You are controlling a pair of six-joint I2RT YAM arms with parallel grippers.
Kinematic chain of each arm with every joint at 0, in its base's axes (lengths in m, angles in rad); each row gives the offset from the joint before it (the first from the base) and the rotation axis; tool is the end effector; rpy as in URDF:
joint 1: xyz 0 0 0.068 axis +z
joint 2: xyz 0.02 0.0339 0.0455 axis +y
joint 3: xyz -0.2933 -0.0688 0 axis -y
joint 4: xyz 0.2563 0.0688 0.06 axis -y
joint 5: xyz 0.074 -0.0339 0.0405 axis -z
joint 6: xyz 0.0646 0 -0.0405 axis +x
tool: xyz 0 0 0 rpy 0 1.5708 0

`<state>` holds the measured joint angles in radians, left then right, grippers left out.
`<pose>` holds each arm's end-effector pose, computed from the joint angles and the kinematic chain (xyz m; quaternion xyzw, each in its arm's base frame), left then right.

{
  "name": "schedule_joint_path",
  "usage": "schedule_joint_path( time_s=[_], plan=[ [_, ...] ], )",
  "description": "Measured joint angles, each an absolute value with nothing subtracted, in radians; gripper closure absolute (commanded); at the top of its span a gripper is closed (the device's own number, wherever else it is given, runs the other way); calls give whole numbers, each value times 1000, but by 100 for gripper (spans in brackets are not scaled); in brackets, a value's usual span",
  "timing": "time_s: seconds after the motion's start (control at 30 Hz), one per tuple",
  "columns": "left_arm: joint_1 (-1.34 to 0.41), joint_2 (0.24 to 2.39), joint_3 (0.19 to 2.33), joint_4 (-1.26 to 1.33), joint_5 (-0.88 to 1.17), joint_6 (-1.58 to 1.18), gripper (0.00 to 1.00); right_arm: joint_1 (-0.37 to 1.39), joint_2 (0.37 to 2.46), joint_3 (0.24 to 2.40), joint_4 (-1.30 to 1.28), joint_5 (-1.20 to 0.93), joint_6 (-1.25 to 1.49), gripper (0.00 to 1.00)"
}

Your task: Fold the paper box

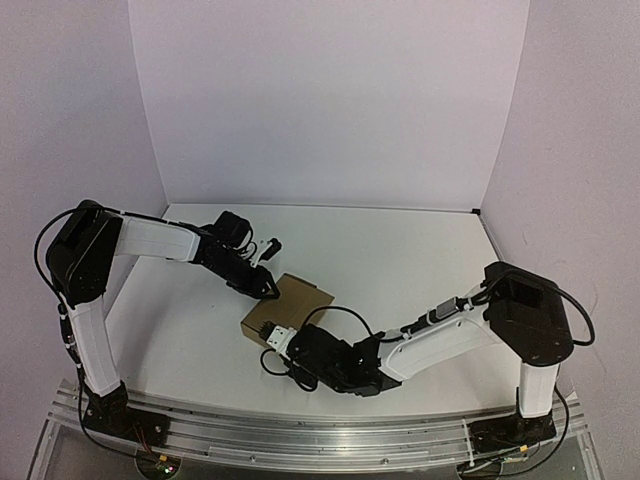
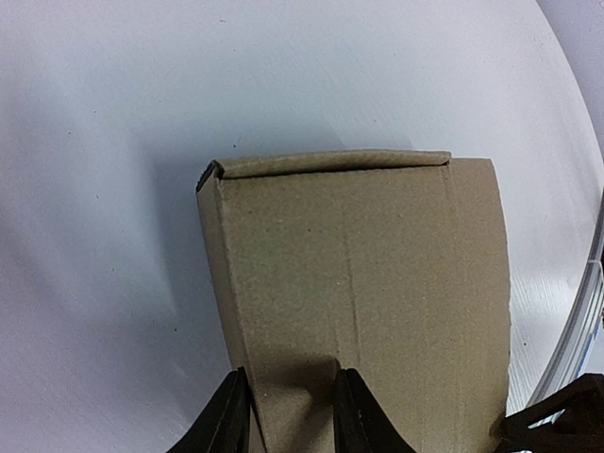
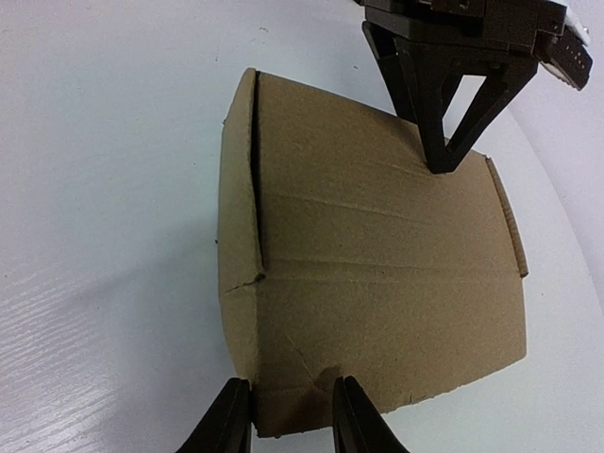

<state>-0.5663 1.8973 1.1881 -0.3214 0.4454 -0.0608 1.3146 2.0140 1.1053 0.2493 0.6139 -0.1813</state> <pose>0.3359 -0.2465 0.1565 0.2921 0.8953 -0.2827 0.1819 0.1503 0.4267 0.1355 -0.4847 0.7179 -0.0037 0.4996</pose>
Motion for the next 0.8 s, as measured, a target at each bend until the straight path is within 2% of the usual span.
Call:
schedule_joint_path(
  time_s=[0.4, 0.8],
  plan=[
    [-566, 1897, 1188, -321, 445, -61, 70, 1324, 2014, 1106, 249, 662, -231, 61],
    [-566, 1897, 1188, -321, 445, -60, 70, 1327, 2014, 1117, 236, 661, -219, 64]
  ],
)
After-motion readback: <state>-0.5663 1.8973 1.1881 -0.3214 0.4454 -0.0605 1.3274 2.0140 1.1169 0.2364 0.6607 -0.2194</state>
